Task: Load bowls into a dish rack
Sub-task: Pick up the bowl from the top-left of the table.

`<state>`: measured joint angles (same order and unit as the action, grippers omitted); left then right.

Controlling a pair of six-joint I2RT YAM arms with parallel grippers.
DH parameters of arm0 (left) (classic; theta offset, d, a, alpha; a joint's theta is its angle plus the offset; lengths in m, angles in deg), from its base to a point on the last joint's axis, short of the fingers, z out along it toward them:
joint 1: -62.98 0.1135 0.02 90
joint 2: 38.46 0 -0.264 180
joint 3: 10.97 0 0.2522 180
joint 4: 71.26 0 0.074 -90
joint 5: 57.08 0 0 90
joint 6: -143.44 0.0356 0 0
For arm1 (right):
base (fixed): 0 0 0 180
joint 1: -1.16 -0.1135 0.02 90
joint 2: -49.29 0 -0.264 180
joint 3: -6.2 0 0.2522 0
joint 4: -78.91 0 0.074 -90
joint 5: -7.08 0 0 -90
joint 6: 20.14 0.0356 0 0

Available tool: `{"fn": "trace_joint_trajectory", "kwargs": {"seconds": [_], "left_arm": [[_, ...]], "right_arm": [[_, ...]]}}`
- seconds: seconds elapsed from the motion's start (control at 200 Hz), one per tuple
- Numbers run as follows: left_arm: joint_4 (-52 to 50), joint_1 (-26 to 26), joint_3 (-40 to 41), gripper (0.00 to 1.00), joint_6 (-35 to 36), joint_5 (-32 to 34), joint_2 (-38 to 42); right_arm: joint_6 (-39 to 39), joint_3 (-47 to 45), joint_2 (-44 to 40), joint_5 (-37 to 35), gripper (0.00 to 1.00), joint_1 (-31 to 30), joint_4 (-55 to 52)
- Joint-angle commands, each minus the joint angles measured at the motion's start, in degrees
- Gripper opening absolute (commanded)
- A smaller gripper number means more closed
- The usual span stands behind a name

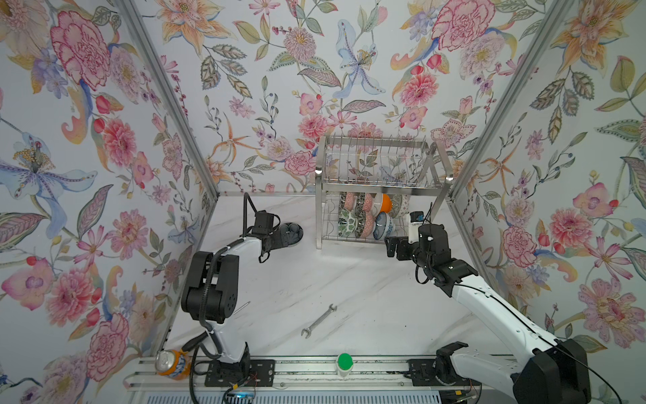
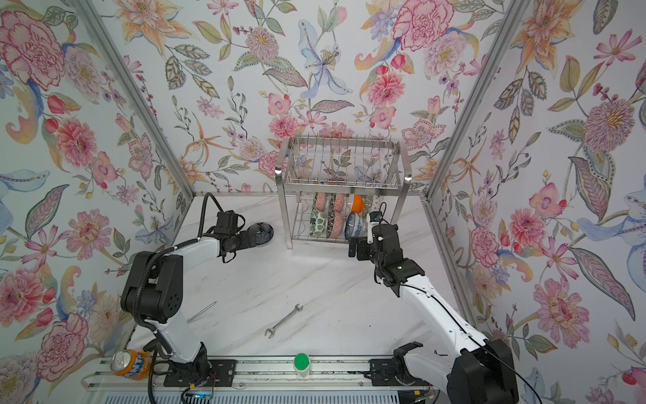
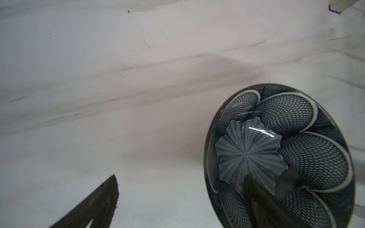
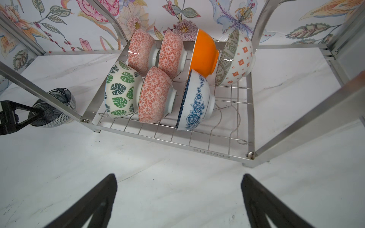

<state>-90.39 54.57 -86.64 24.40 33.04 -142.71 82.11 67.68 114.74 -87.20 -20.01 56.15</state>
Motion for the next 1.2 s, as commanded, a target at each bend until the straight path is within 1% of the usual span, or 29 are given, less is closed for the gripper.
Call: {"fn": "trace_joint_trajectory", "kwargs": {"seconds": [0.0,0.125,0.23,0.39,0.45,0.485,0.651,0.841,0.991,1.056,1.071,1.101,1.196], "left_arm": [[3.9,1.0,-1.4,0.99,-0.8,-2.2,-2.4],[6.9,1.4,-1.7,0.95,-1.5,-4.1,-4.0],[8.8,1.7,-2.2,0.86,-2.0,-5.3,-5.0],[9.7,2.0,-3.5,0.54,-2.3,-7.4,-6.7],[9.9,2.0,-3.7,0.37,-2.5,-7.9,-7.1],[9.8,2.1,-3.8,0.29,-2.6,-8.1,-7.2],[9.1,2.2,-3.1,0.00,-2.6,-8.0,-6.1],[5.7,2.5,-2.1,0.00,-0.7,-7.1,0.0],[1.0,2.2,0.3,0.00,2.2,-8.5,9.6],[-2.1,1.1,1.5,0.00,4.0,-8.3,14.2],[-2.9,0.8,1.8,0.00,4.3,-8.2,16.6],[-4.4,0.1,2.1,0.00,4.9,-8.1,18.9],[-7.8,-3.9,3.0,0.00,6.8,-7.6,25.1]], "right_arm": [[-0.8,2.1,-0.2,1.6,0.99,0.4,-1.5],[-1.0,2.8,0.9,2.2,0.99,0.6,-1.6],[-0.9,3.0,1.3,2.4,0.99,0.5,-1.5],[-1.1,3.4,1.3,2.3,0.99,0.6,-1.9],[-1.1,3.5,1.1,2.2,0.99,0.6,-2.1],[-1.1,3.5,1.1,2.1,0.99,0.7,-2.3],[-1.1,4.0,0.9,2.4,0.99,0.6,-2.9],[-0.8,5.4,0.4,3.1,0.99,0.6,-4.2],[0.9,5.8,-0.7,5.0,0.99,0.4,-4.2],[2.1,5.6,-1.1,6.3,0.99,0.3,-3.8],[2.2,5.6,-1.2,6.6,0.99,0.3,-3.6],[2.7,5.6,-1.3,7.2,0.99,0.2,-3.3],[4.3,5.3,-1.2,9.0,0.99,-0.3,-2.1]]}}
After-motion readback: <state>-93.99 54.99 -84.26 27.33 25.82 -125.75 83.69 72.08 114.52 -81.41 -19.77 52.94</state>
